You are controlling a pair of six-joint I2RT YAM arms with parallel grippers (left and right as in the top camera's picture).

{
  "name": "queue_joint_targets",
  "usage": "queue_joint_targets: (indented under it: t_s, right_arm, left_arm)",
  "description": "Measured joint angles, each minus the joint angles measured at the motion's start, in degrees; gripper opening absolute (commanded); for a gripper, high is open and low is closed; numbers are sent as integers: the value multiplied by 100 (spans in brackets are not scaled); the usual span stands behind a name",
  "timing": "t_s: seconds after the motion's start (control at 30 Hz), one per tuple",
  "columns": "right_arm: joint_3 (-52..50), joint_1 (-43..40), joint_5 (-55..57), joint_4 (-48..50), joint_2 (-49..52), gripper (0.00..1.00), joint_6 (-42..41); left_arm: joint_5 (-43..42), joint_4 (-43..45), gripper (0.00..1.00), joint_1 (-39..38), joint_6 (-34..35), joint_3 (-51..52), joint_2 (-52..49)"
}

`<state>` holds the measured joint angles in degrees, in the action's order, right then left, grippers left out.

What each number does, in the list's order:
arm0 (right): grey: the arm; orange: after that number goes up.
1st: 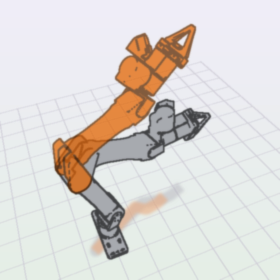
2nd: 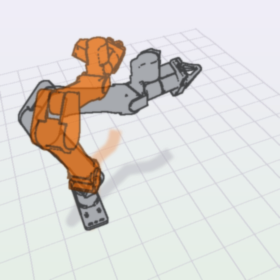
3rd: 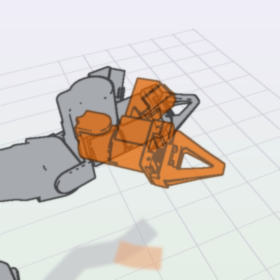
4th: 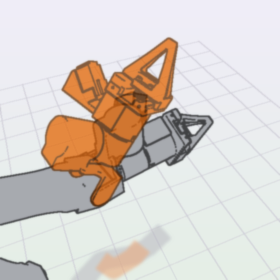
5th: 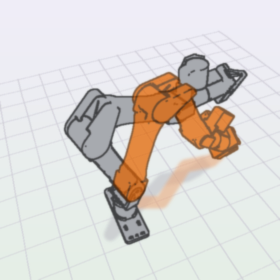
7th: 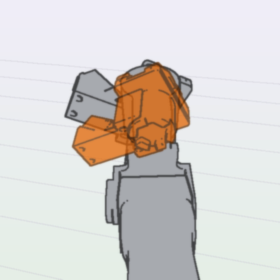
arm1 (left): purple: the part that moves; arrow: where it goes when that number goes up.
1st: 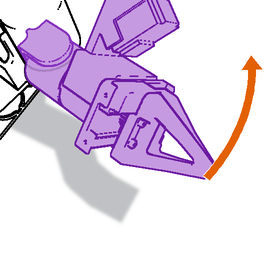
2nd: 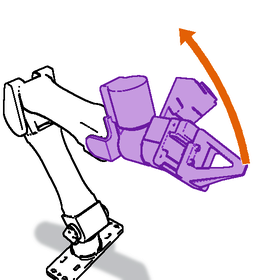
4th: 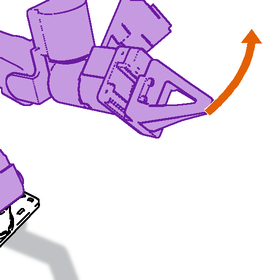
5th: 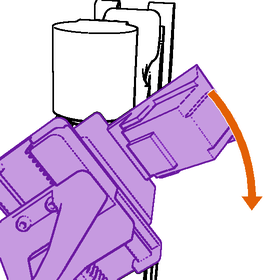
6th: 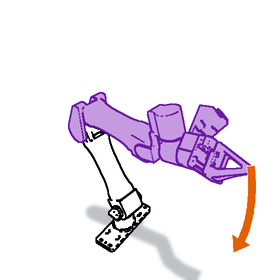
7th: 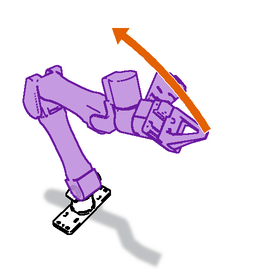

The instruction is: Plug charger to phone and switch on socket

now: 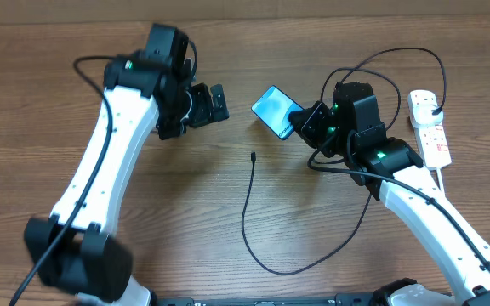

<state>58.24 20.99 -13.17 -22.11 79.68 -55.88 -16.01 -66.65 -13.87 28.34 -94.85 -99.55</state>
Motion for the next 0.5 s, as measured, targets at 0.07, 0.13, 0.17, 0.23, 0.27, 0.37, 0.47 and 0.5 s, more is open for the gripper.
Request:
queue_joint_targets:
  t_s: [0.07, 0.13, 0.17, 0.23, 0.27, 0.37, 0.47, 0.5]
  right_arm:
    - [0, 0, -7, 4, 0, 4, 11]
    - [0, 0, -11, 24, 0, 4, 22]
    - [0, 0, -11, 42, 0, 4, 26]
    - [-2, 0, -13, 146, 0, 4, 31]
    - [-2, 0, -15, 199, 0, 4, 39]
    - [-2, 0, -22, 463, 0, 4, 35]
    - [-4, 0, -153, 817, 52, 4, 35]
    - [-4, 0, -214, 916, 92, 4, 28]
  left_arm:
    - [-278, 1043, 100, 46, 37, 929, 557]
    - [-734, 1954, 100, 127, 153, 1808, 1071]
    - [-970, 2413, 100, 177, 238, 2127, 1226]
    - [-1399, 3327, 100, 258, 433, 2715, 1434]
    - [-1580, 3759, 100, 280, 531, 3014, 1491]
    - [-2116, 5591, 100, 315, 1080, 4175, 1504]
    - [-2356, 7611, 100, 313, 1703, 5097, 1506]
    - [-2420, 8035, 100, 315, 1915, 5309, 1506]
